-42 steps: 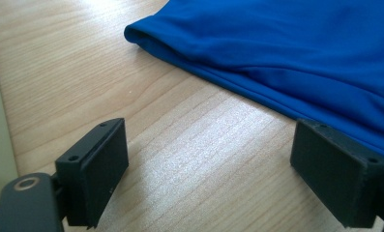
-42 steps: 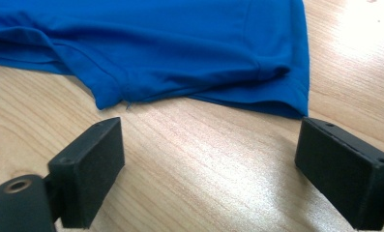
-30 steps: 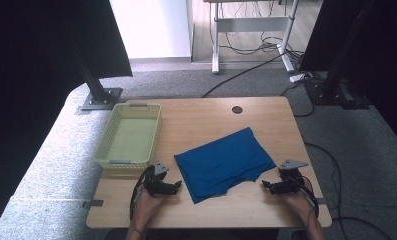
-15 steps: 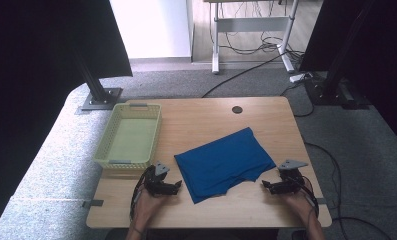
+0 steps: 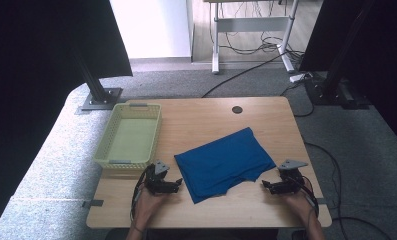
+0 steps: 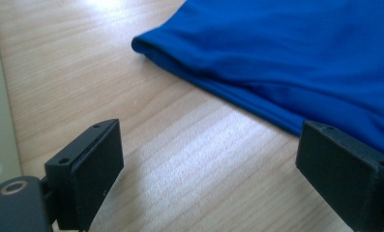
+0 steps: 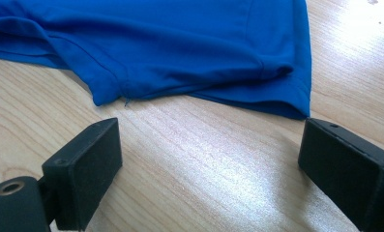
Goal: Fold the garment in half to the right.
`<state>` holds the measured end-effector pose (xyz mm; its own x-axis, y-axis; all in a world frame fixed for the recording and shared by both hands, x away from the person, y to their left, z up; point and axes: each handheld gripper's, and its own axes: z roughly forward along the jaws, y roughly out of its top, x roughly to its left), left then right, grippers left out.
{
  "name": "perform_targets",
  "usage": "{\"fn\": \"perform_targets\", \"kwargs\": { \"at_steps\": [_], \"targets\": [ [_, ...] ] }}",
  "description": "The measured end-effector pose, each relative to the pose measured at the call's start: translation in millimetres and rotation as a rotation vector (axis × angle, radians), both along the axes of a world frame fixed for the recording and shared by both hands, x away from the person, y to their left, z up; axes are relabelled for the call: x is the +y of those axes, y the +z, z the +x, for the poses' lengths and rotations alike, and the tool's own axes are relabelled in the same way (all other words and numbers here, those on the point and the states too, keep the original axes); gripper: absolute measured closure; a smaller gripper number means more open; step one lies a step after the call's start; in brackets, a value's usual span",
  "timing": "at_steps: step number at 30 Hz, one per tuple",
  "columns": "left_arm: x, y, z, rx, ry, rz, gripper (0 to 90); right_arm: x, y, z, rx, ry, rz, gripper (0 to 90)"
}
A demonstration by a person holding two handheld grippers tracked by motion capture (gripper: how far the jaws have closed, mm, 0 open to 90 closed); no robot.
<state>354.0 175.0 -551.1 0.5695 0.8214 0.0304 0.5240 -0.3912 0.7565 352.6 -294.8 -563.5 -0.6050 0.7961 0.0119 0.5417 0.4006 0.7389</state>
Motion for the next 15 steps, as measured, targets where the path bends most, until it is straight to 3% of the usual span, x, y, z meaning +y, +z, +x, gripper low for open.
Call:
{"fn": "perform_targets", "kwargs": {
  "at_steps": [6, 15],
  "targets": [
    [-0.8, 6.0, 4.2, -0.011, 0.002, -0.027, 9.6, 0.1, 0.0, 0.3, 0.0, 0.0, 0.0, 8.0],
    [-8.7, 10.1, 19.7, -0.002, 0.001, -0.032, 11.4, 0.1, 0.0, 0.3, 0.0, 0.0, 0.0, 8.0]
  ]
}}
